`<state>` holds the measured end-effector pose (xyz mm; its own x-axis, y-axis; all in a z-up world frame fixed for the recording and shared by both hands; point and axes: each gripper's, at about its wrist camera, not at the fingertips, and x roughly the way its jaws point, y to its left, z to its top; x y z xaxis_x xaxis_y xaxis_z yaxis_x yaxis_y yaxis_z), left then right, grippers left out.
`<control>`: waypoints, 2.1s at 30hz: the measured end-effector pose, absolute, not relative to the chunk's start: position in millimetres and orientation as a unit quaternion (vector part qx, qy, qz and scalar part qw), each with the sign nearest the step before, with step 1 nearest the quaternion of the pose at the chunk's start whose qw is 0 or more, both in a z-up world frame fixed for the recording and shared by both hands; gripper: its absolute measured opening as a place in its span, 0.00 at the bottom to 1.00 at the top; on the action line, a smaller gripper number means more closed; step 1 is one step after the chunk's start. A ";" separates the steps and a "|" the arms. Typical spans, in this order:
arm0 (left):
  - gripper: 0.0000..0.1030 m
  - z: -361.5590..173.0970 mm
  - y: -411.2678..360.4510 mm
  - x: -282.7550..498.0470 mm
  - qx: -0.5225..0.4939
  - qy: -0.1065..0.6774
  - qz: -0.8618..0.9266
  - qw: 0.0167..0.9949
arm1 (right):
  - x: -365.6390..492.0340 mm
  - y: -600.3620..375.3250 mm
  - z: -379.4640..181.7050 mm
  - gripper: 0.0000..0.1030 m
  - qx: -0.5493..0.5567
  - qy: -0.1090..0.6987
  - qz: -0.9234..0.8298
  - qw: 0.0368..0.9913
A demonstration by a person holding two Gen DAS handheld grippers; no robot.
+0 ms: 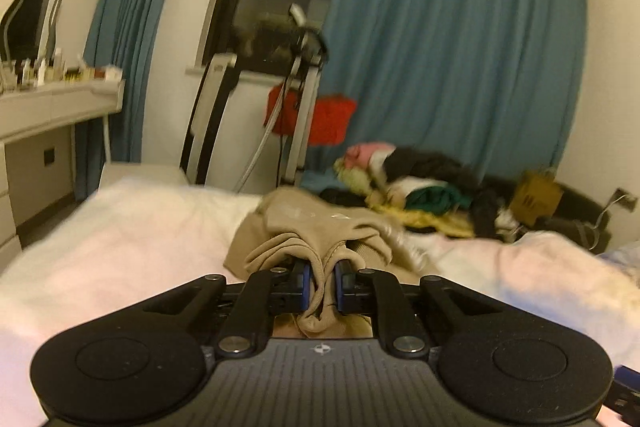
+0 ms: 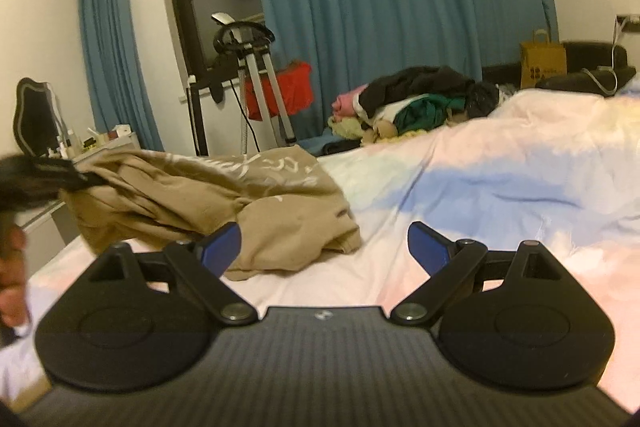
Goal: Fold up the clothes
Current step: 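Grasp the T-shirt with the left gripper while the right gripper grasps another edge, then lift the T-shirt with both grippers and shake it out in the air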
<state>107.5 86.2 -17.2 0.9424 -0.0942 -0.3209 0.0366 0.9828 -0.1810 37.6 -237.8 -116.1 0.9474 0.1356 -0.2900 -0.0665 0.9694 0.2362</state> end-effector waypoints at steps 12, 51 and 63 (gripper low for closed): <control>0.12 1.8 137.7 15.1 -0.143 0.161 -0.043 0.976 | 32.2 -151.5 -129.2 0.89 0.033 0.184 0.122 0.975; 0.66 -33.4 120.1 50.9 -0.058 0.247 0.010 0.967 | 105.8 -170.1 -123.0 0.57 0.065 0.082 -0.054 0.993; 0.79 -28.9 57.2 33.6 0.029 0.164 -0.105 0.980 | 99.9 -200.2 -88.1 0.57 0.099 0.054 -0.013 0.993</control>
